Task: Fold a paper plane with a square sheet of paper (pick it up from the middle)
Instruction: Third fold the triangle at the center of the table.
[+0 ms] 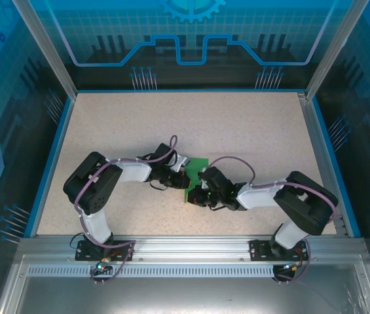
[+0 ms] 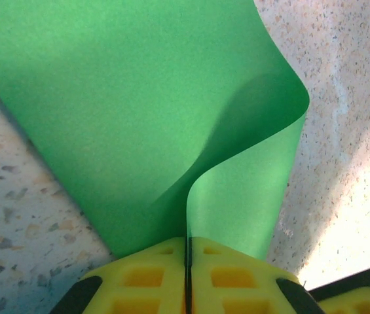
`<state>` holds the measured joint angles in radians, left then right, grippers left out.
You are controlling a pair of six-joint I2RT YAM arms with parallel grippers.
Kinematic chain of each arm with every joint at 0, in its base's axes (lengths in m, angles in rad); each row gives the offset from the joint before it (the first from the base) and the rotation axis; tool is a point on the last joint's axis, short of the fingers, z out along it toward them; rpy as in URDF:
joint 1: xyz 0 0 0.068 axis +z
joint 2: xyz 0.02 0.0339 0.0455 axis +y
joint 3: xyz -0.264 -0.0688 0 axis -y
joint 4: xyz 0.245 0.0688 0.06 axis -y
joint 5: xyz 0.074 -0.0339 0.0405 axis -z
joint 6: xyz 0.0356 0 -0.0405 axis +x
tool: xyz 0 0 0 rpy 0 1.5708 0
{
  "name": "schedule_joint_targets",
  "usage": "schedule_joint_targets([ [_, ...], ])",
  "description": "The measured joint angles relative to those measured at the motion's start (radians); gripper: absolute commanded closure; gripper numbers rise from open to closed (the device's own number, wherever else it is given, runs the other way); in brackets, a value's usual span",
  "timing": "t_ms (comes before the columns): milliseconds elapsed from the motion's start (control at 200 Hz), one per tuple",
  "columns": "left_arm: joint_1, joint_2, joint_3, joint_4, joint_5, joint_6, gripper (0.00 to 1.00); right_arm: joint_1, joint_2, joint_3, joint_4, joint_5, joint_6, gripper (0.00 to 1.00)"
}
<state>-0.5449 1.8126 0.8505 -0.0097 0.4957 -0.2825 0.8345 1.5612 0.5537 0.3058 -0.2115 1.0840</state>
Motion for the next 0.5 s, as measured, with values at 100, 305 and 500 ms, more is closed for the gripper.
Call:
schedule_joint_targets([
  [100,0.0,0.0,0.0,0.0,0.0,0.0,0.9,-0.064,-0.031,0.003,-0.007,-0.027,-0.024,0.99],
  [305,0.0,0.0,0.0,0.0,0.0,0.0,0.9,-0.124,-0.003,0.016,0.003,-0.084,-0.042,0.99],
  [500,0.0,0.0,0.0,0.0,0.0,0.0,0.9,-0.124,0.047,0.035,0.024,-0.107,-0.042,0.99],
])
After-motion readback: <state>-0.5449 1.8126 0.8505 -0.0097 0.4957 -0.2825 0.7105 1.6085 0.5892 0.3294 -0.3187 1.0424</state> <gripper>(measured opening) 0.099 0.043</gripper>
